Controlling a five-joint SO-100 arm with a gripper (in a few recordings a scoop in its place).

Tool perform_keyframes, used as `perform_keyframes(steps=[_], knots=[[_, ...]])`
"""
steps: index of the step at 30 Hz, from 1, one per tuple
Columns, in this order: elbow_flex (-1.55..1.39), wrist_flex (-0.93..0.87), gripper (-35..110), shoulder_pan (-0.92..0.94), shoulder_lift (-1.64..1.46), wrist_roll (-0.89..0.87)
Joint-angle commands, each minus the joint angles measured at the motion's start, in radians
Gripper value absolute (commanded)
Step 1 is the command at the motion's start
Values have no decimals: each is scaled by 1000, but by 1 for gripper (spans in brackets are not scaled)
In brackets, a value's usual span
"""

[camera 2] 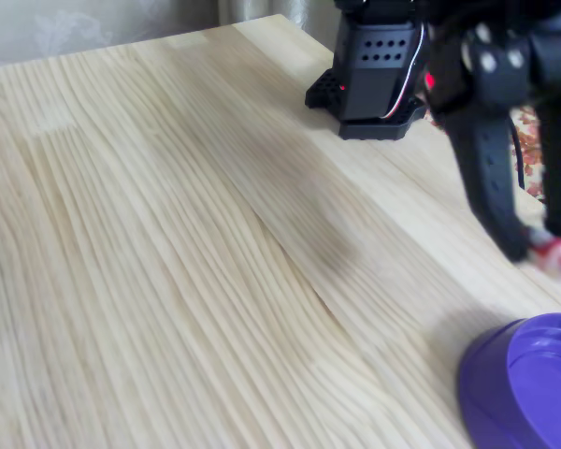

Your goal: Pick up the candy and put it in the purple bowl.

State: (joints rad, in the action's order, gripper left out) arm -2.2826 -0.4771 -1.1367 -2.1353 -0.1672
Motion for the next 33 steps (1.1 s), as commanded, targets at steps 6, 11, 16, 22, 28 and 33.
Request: perform_keyframes(steps=[6, 11, 16, 22, 28, 33], knots=[[219, 83, -1, -100, 138, -41], [290, 121, -1, -140, 249, -52], [337, 121, -1, -158, 310, -52], [380, 97, 3, -143, 353, -58], [379, 64, 11, -127, 337, -55], [374, 44, 20, -120, 327, -60]])
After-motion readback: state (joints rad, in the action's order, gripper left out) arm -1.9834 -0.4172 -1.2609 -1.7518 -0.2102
